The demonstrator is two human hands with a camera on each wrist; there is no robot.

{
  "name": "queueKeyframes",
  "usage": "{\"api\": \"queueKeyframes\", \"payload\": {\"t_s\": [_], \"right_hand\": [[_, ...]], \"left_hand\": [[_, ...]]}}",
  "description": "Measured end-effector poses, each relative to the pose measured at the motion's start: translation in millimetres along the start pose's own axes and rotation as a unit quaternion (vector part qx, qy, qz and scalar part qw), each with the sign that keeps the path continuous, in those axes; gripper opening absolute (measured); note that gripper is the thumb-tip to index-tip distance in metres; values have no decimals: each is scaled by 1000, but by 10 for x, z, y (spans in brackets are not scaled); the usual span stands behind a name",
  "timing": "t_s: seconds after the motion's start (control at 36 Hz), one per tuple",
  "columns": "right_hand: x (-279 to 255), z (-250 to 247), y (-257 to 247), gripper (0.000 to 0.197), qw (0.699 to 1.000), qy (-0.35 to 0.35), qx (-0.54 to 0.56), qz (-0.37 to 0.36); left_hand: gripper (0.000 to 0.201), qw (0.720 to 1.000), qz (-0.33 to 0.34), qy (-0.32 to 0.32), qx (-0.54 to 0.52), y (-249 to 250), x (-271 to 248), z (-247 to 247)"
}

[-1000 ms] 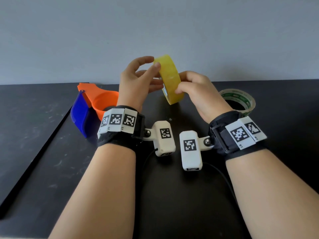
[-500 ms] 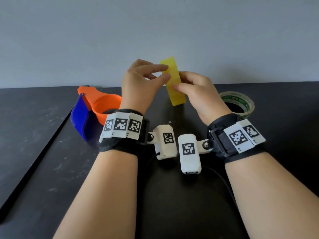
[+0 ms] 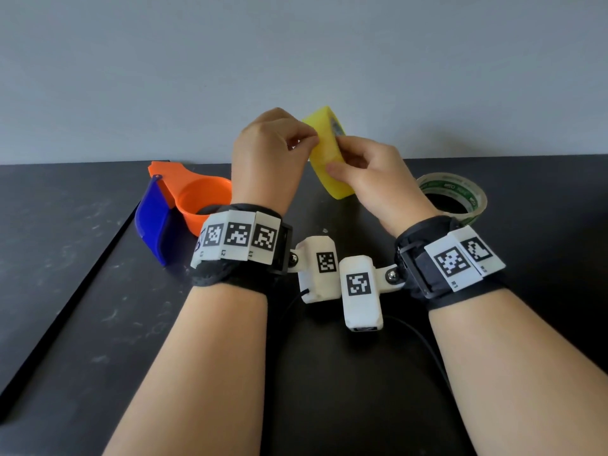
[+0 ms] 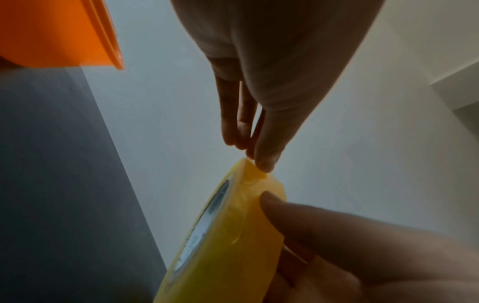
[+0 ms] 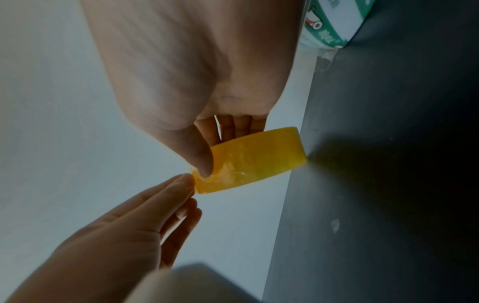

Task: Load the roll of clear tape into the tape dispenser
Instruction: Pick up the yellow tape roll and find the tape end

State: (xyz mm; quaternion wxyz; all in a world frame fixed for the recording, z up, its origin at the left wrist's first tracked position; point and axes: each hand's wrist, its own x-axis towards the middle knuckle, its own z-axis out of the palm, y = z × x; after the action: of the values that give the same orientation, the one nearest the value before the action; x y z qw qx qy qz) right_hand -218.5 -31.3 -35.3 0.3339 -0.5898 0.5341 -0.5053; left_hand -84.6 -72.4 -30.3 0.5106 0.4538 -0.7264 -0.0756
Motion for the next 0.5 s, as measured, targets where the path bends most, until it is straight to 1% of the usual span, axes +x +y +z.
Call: {"api": "queueKeyframes", "payload": {"t_s": [0.14,0.28,0.33,0.36,0.44,0.5], "right_hand": [[20,2,33,30,1000,-6,-2,-7],[47,-4,72,27,1000,-1,10,7],[57,-8,88,37,1000,8,13,14],[59,-7,92,38,1000,10,14,14],[63,-9,92,28,1000,9,20,19],[67,-13,95,31,999,13,28,24]], "left_hand": [[10,1000,-6,-15,16,-17,16,12],[10,999,-8,-33,39,-12,25,36],[11,998,-7,-37,41,-11,24,39],[11,998,-7,-39,41,-8,24,38],[11,998,-5,-43,36,2,21,39],[11,998,-4,-48,32,7,18,43]]}}
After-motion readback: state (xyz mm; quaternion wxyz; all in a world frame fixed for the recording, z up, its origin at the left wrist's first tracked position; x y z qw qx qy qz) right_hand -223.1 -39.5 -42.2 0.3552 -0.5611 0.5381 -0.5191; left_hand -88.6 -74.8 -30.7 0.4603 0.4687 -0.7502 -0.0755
